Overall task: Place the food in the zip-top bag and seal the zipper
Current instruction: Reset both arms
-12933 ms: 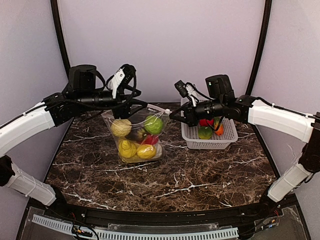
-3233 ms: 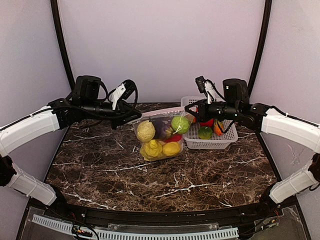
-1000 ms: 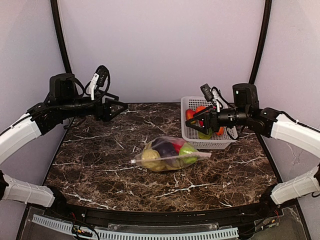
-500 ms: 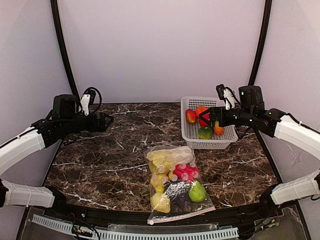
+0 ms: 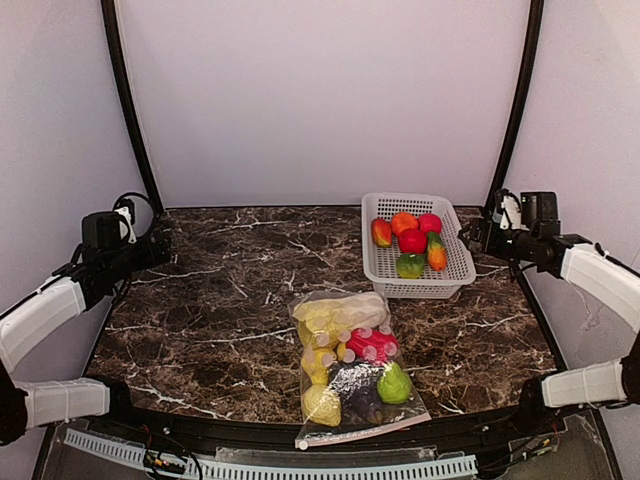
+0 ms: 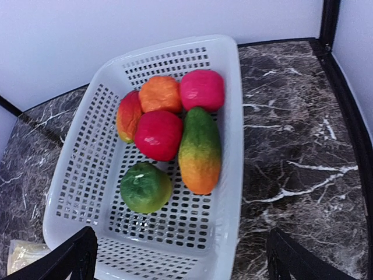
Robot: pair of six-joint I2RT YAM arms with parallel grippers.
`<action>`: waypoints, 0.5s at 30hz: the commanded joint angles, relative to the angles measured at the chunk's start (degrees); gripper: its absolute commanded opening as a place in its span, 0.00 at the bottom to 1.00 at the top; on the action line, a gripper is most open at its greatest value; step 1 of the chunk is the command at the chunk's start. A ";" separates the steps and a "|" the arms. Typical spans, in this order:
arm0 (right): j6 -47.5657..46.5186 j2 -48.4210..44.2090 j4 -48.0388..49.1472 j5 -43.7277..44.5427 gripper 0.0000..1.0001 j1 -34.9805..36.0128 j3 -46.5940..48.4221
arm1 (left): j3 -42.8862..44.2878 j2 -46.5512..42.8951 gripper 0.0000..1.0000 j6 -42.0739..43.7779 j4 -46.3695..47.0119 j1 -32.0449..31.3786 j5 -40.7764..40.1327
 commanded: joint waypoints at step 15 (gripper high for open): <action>-11.17 -24.50 47.84 16.83 0.99 -6.03 -36.28 | -24.35 -13.16 0.99 10.06 34.45 0.55 -11.40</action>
